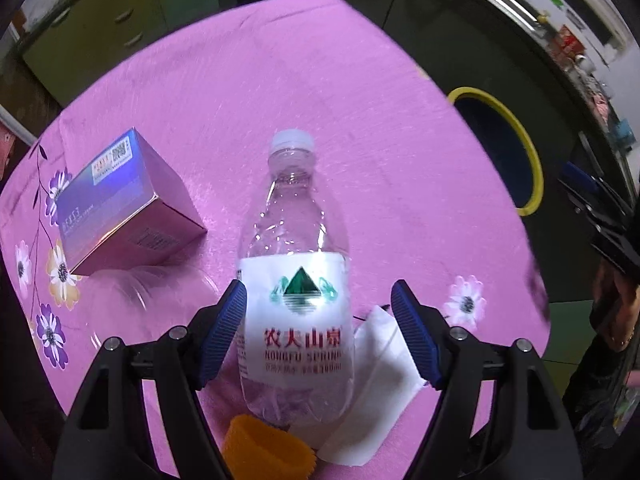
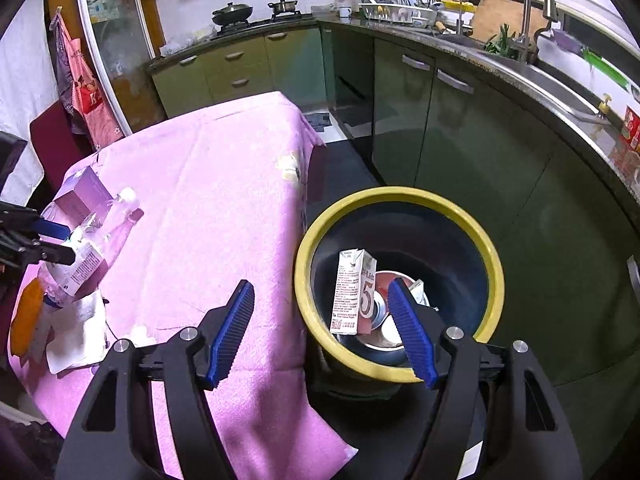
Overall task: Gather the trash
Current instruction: 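Carry the snack wrapper over the bin and open the right gripper, then grasp the Nongfu Spring water bottle with the left gripper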
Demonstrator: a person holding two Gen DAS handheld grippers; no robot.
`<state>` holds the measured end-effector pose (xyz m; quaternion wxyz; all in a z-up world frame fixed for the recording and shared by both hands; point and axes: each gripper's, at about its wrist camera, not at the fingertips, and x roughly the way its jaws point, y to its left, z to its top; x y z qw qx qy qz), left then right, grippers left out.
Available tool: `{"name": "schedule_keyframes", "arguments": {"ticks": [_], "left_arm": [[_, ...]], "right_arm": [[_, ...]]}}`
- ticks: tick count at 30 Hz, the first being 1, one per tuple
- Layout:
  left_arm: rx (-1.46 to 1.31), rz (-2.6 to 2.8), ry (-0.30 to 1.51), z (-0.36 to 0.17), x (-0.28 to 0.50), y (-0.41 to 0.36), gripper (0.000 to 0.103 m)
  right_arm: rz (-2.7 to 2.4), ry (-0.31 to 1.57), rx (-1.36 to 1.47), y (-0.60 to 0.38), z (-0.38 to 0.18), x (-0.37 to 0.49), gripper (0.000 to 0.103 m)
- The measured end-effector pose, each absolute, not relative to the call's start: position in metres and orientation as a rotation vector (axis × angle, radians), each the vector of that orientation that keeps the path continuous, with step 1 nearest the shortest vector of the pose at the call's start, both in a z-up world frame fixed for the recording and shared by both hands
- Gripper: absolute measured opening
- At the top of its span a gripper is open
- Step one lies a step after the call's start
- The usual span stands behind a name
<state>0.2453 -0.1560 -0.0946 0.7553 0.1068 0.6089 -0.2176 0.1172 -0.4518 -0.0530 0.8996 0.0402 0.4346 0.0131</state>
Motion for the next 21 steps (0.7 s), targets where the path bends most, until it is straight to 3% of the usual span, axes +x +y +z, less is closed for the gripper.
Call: {"name": "schedule_keyframes", "arguments": {"ticks": [21], "left_arm": [[0.35, -0.423, 1.477, -0.113, 0.263, -0.168, 0.075]], "right_arm": [[0.073, 0.959, 0.084, -0.445, -0.078, 0.13, 0.07]]}}
